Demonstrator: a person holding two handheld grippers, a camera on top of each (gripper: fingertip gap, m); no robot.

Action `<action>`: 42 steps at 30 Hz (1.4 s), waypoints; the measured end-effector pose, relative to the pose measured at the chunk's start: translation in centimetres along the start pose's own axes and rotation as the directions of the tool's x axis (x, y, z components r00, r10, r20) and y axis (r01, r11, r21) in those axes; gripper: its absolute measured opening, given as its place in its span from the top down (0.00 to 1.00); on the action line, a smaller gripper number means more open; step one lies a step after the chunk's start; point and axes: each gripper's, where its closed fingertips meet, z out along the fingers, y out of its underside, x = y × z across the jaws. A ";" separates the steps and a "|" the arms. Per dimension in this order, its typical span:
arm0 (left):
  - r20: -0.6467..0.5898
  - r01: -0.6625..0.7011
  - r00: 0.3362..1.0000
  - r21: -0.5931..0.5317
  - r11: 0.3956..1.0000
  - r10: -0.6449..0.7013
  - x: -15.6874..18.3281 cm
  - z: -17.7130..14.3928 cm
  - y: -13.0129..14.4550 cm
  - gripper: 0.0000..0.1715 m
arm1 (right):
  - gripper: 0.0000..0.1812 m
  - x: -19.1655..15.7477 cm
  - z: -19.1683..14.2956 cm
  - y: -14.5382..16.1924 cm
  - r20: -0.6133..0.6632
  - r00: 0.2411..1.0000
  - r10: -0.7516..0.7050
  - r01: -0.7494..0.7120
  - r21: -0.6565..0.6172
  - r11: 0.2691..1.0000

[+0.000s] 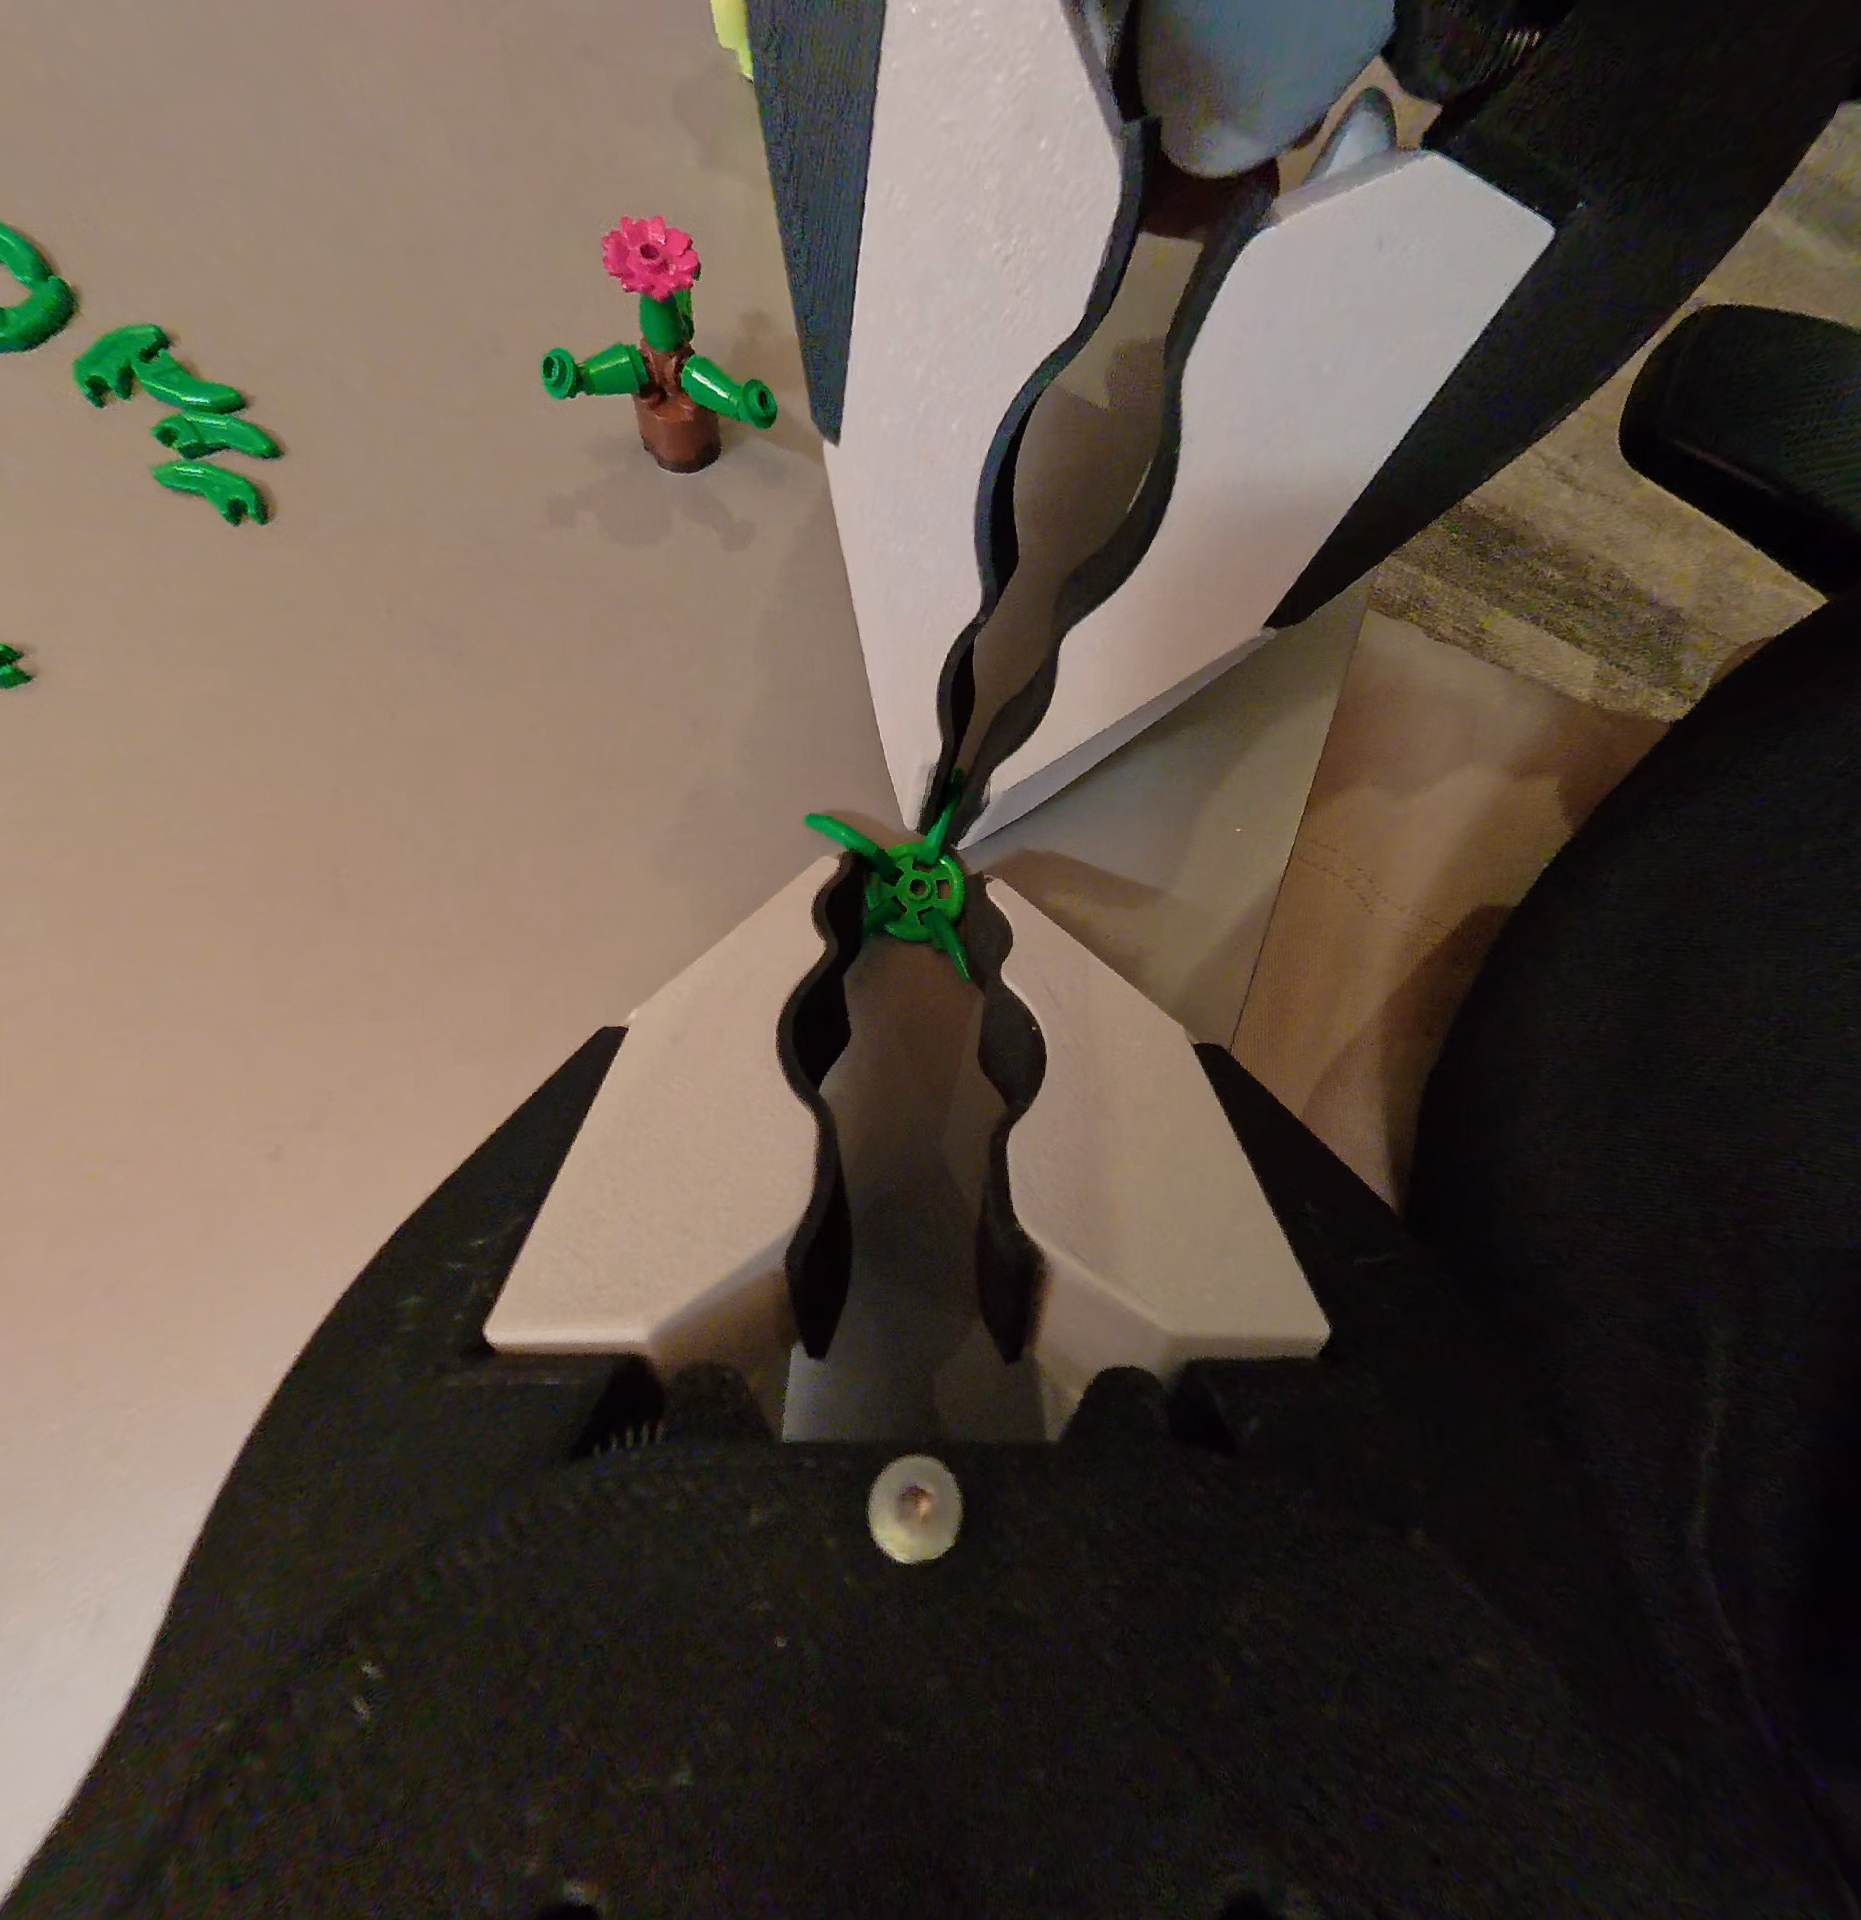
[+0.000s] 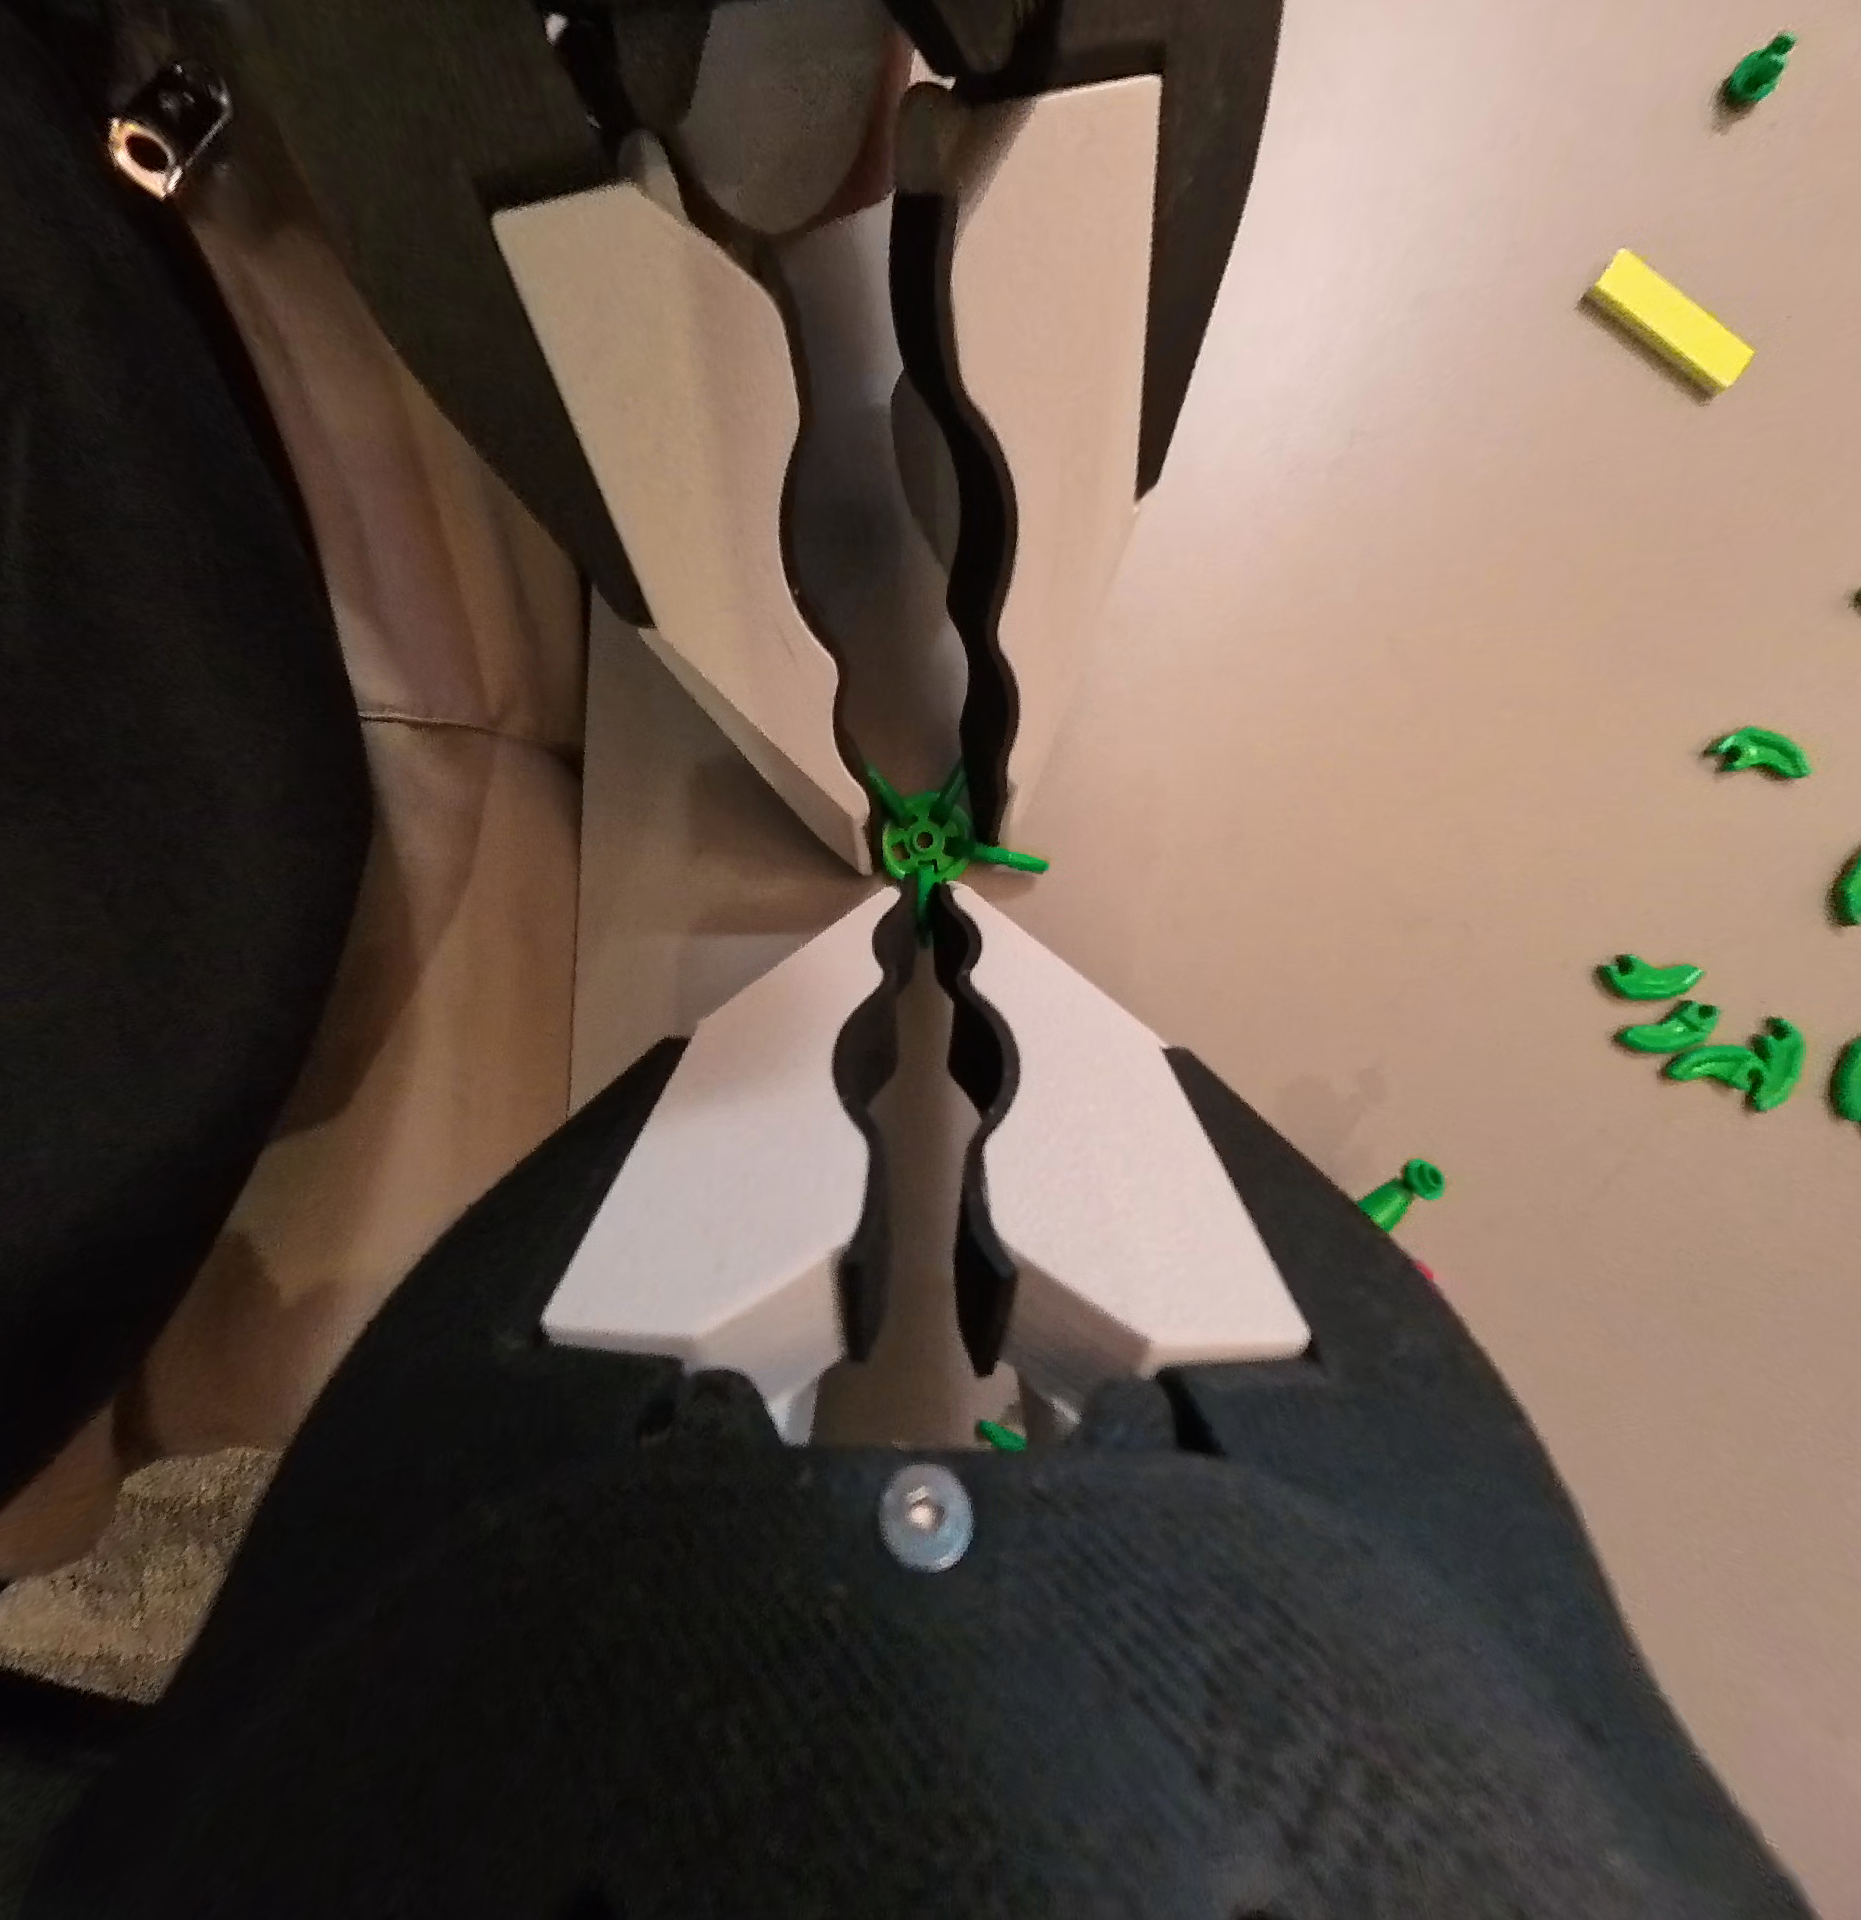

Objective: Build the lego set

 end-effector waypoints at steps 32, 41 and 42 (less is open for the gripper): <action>-0.008 0.042 0.999 0.010 0.999 -0.042 -0.2 -0.1 0.0 0.90 | 0.99 0.3 0.5 0.4 -0.028 0.994 0.102 -0.103 -0.029 0.994; 0.023 0.011 1.000 0.054 0.999 -0.012 -0.6 -1.2 -0.4 0.79 | 0.91 0.1 -1.2 -0.3 -0.123 0.975 0.184 -0.161 0.179 0.971; 0.023 0.022 0.999 0.074 0.997 -0.024 -0.8 -1.8 -0.7 0.78 | 0.91 0.0 -1.6 -0.5 -0.127 0.971 0.201 -0.171 0.219 0.961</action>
